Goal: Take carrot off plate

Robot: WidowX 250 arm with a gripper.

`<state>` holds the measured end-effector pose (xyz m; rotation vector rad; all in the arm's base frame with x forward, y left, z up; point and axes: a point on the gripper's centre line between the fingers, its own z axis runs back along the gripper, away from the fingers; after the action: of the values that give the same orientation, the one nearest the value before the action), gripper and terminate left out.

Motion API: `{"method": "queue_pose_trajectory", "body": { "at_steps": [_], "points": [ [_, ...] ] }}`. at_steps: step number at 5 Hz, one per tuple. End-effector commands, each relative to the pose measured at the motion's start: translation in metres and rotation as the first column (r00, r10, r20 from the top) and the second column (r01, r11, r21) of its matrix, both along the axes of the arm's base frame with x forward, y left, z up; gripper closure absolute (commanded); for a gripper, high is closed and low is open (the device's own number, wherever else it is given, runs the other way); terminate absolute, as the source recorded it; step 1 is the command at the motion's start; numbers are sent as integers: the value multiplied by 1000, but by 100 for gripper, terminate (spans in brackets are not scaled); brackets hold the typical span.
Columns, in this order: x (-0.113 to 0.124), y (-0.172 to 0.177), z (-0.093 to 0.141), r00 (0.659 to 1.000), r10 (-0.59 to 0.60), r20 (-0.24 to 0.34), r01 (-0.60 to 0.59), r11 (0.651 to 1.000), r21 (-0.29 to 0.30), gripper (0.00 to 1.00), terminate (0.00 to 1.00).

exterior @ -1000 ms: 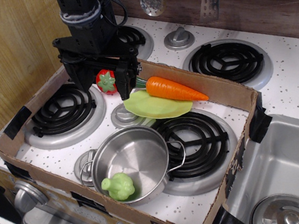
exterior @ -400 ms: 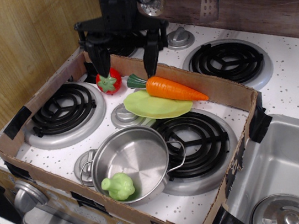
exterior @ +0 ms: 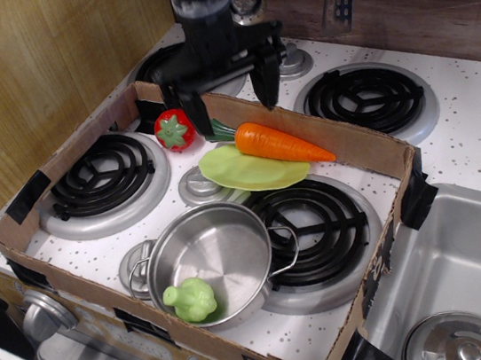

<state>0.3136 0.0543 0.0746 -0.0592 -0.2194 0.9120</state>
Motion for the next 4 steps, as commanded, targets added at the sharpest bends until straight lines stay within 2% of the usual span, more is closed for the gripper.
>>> {"method": "queue_pose_trajectory", "body": {
  "at_steps": [1,2,3,4],
  "points": [
    [11,36,-12,956,228,183,-233,973,2,0,0],
    [13,50,-19,950,270,156,-275,961,11,0,0],
    [18,58,-33,942,321,98,-320,947,-21,0,0],
    [23,64,-37,936,343,83,-342,939,-27,0,0]
  ]
}}
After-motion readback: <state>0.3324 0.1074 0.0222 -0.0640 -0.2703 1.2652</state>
